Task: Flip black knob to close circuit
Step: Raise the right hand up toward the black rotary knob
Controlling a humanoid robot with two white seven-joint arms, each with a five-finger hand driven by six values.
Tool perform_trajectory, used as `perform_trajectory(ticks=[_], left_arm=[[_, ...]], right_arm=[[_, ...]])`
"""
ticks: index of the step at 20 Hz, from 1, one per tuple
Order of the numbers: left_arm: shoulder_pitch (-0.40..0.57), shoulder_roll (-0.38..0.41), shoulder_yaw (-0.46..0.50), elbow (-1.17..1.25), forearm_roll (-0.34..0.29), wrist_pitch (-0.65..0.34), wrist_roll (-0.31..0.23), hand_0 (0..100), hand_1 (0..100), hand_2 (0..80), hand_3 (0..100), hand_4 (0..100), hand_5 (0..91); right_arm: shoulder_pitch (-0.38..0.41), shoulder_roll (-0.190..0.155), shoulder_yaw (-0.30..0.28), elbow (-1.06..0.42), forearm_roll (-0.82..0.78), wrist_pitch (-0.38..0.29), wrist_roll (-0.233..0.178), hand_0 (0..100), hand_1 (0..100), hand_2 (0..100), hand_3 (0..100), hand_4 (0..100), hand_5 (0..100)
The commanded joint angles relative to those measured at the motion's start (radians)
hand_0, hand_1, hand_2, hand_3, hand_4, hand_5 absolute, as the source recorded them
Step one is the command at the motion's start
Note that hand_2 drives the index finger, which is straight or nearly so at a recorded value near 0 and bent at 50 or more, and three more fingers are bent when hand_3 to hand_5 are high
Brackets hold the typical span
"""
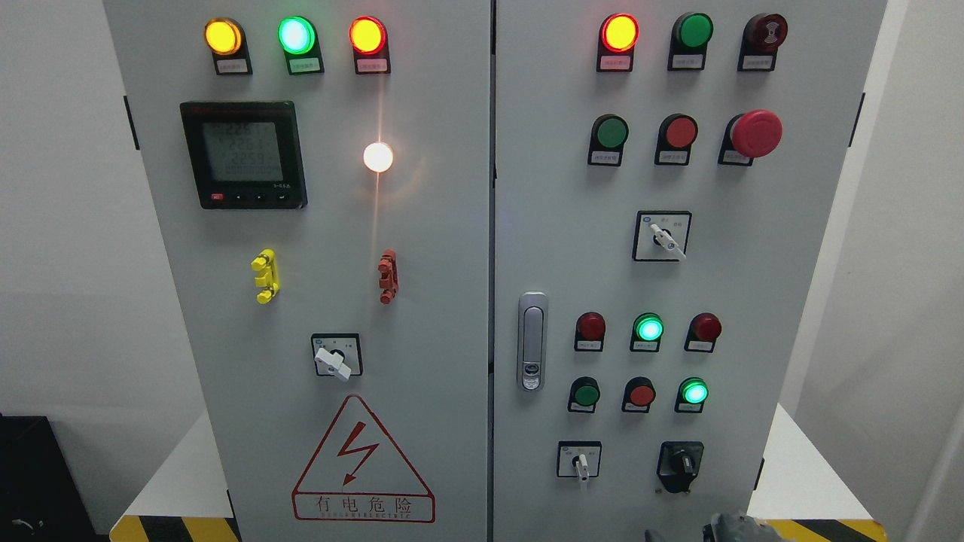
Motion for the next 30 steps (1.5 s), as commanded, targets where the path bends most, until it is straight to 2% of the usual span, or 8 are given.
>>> perform_trajectory(ticks=[1,7,30], left_arm=[[0.0,0.0,0.0,0.0,0.0,0.0,0.001,12,56,0.0,0,0,0.0],[0.0,0.0,0.0,0.0,0.0,0.0,0.001,12,56,0.0,0,0,0.0],[0.0,0.0,0.0,0.0,0.0,0.0,0.001,12,56,0.0,0,0,0.0]], right_arm=[[-0.057,0.002,-0.01,0.049,0.024,0.003,0.001,0,0,93,100,96,91],[-0.106,0.002,-0.028,0.082,0.041,0.004,0.001,0,0,93,100,96,91],[-0.134,-0.001,-0.084,0.115,0.064,0.001,-0.004,0,0,93,100,96,91]])
